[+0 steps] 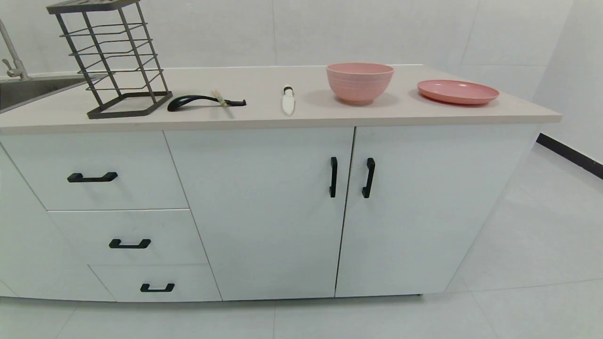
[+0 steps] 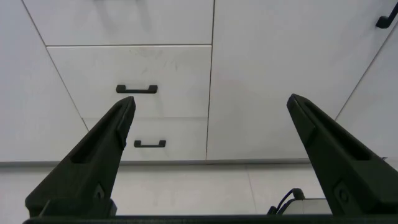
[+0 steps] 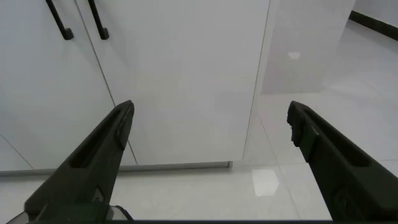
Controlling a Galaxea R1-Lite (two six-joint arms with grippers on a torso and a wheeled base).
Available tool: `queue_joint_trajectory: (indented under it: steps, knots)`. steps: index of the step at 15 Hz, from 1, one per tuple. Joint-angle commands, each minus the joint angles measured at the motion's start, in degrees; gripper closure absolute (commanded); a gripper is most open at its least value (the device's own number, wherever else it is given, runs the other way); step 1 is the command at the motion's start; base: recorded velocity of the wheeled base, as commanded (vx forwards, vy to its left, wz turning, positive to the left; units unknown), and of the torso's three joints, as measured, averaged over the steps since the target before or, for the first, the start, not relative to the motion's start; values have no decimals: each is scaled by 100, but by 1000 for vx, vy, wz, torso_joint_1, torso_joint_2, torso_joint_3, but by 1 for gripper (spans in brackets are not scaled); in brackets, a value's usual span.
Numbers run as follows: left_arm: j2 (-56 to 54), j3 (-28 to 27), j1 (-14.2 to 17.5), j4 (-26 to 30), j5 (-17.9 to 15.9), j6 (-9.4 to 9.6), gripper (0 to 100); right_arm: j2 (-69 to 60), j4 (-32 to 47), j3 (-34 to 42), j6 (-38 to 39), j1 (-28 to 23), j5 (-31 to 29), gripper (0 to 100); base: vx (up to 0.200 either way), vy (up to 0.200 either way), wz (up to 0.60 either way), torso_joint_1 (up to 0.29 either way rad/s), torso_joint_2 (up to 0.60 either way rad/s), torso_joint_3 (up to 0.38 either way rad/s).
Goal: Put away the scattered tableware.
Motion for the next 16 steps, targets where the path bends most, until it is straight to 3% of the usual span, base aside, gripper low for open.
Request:
queue_joint_trajectory:
  steps: [1, 3, 6, 7, 10, 12, 16]
  knots:
    - [5, 0, 1, -4, -2, 2, 0, 4, -13, 1, 21, 1, -60, 0, 0, 0, 0, 0, 0, 0]
    - [5, 0, 1, -4, -2, 2, 0, 4, -681, -131, -32, -8, -95, 0, 0, 0, 0, 0, 0, 0]
    - [5, 0, 1, -4, -2, 2, 0, 66, -646, -474, -269, 1, 265, 0, 0, 0, 0, 0, 0, 0]
    - [5, 0, 1, -4, -2, 2, 0, 514, -417, -790, -278, -17, 810, 0, 0, 0, 0, 0, 0, 0]
    - [5, 0, 1, -4, -2, 2, 0, 2298, -365, -1678, -269, 89, 1531, 0, 0, 0, 0, 0, 0, 0]
    - [5, 0, 1, 5, -2, 2, 0, 3327, -470, -1818, -260, 309, 1715, 0, 0, 0, 0, 0, 0, 0]
    - [5, 0, 1, 5, -2, 2, 0, 4830, -1393, -1933, -313, 792, 1715, 0, 0, 0, 0, 0, 0, 0]
